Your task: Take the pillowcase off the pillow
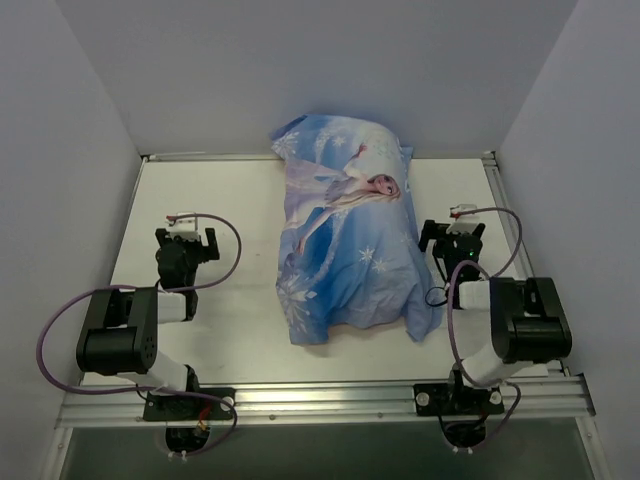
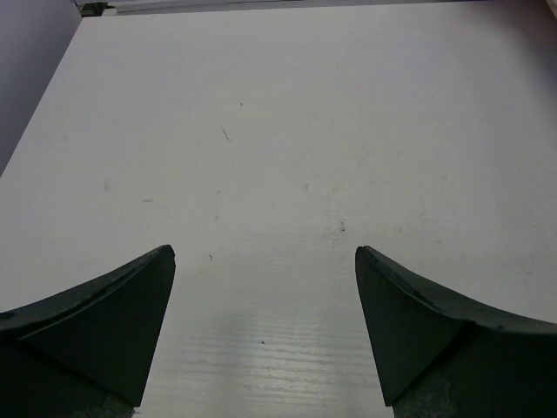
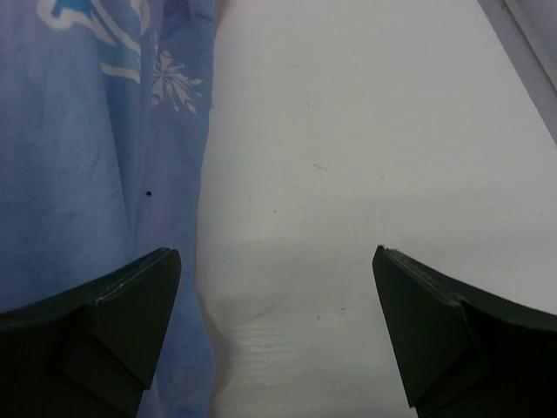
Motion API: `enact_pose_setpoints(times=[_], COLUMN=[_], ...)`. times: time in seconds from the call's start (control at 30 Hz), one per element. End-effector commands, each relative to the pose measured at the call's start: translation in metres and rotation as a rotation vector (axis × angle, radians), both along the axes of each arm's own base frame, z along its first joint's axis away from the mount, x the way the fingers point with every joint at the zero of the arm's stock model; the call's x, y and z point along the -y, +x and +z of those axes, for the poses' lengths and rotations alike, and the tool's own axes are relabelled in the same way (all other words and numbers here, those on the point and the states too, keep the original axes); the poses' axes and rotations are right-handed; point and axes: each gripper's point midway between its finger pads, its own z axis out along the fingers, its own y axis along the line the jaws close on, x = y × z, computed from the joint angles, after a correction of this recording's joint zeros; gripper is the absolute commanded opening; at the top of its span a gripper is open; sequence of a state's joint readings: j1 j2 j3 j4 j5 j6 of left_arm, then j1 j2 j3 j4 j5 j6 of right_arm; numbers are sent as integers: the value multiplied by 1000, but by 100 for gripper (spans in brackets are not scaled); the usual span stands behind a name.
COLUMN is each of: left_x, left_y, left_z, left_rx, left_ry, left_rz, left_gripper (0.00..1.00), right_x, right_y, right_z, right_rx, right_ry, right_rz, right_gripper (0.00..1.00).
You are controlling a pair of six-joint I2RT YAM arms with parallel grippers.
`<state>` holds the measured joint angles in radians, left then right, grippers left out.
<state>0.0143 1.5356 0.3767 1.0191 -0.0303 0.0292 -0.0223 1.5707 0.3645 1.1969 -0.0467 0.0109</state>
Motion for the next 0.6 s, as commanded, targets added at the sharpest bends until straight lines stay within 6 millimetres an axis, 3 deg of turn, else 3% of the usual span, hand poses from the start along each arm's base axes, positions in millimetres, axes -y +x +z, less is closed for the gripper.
enact_pose_setpoints(times=[0.0,0.03,0.1,0.13,0.2,0.23,0.27,0.3,0.33,0.37,0.4,0.43,0.47,0.5,0.57], left_x=[0,0,2,4,14,31,31,34,42,42,44,49,57,62,69], left_y=[8,8,8,6,6,8,13,17,19,19,17,0,3,-13,-20], left_z=[15,15,15,17,26,47,64,72,87,92,96,82,106,101,107], left_rx=[47,46,45,57,70,23,-22,-115,-290,-360,-418,-558,-540,-616,-636], left_ry=[-15,-15,-10,-11,4,-1,1,21,-9,-8,-8,-48,-50,-70,-99], left_rz=[9,8,-5,-14,-105,-208,-241,-300,-375,-395,-417,-444,-485,-514,-546], left_gripper=[94,94,94,94,94,94,94,94,94,94,94,94,94,94,94], right_x=[5,12,-4,-14,-39,-53,-77,-87,-105,-121,-134,-143,-149,-161,-180], right_y=[28,32,50,55,63,77,80,77,82,81,83,85,89,90,93], right_z=[92,106,132,134,102,119,96,85,89,70,68,62,45,38,24], right_rx=[118,131,114,73,-117,-126,-217,-283,-296,-358,-372,-385,-418,-444,-494], right_ry=[130,201,344,376,462,461,458,448,452,497,559,591,614,623,639], right_rz=[-17,-2,81,132,157,208,252,274,323,377,391,410,408,415,464], right_gripper=[100,100,98,94,86,84,84,85,90,91,91,91,94,94,91])
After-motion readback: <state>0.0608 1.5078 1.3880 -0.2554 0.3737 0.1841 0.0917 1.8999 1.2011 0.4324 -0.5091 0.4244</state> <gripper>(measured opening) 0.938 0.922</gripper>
